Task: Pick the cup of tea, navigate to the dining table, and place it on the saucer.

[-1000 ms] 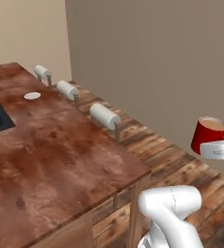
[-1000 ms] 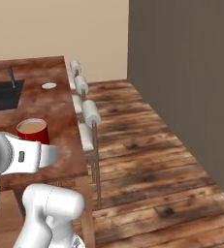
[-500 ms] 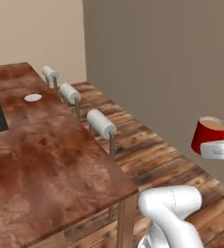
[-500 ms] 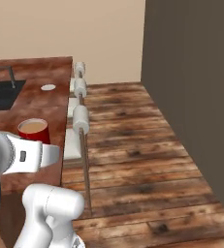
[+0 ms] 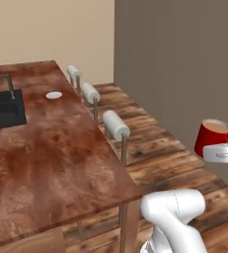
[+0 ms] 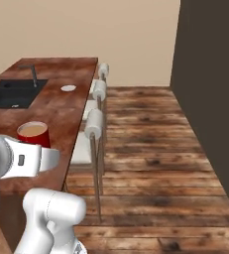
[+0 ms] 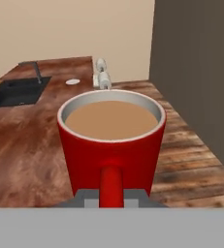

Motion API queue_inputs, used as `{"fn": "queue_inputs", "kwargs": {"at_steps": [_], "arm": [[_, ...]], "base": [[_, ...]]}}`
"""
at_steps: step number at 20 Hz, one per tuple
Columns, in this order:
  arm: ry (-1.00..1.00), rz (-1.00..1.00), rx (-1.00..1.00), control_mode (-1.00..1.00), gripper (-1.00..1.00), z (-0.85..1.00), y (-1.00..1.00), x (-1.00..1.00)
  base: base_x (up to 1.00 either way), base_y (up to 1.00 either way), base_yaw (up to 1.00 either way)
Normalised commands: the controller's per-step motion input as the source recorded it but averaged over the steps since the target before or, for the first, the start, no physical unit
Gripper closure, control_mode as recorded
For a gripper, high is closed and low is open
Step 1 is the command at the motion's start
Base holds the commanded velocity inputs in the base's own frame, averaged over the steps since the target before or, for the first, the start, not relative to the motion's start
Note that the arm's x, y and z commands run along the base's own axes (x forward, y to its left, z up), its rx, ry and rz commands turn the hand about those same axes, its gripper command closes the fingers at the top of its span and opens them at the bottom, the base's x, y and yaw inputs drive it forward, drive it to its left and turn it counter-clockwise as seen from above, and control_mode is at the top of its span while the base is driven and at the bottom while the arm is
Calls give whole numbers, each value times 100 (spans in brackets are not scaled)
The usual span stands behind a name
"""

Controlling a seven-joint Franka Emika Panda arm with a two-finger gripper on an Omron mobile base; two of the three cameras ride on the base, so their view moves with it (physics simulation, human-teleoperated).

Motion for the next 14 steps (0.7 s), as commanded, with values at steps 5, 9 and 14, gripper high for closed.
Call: {"fn": "queue_inputs", "kwargs": {"at_steps": [5,9,14], "arm": [[0,0,0,100,100,0,0,0],[0,0,0,100,100,0,0,0],[0,0,0,100,100,0,0,0]], "base": [[37,-75,11],[15,-81,7],[4,-82,6]]}}
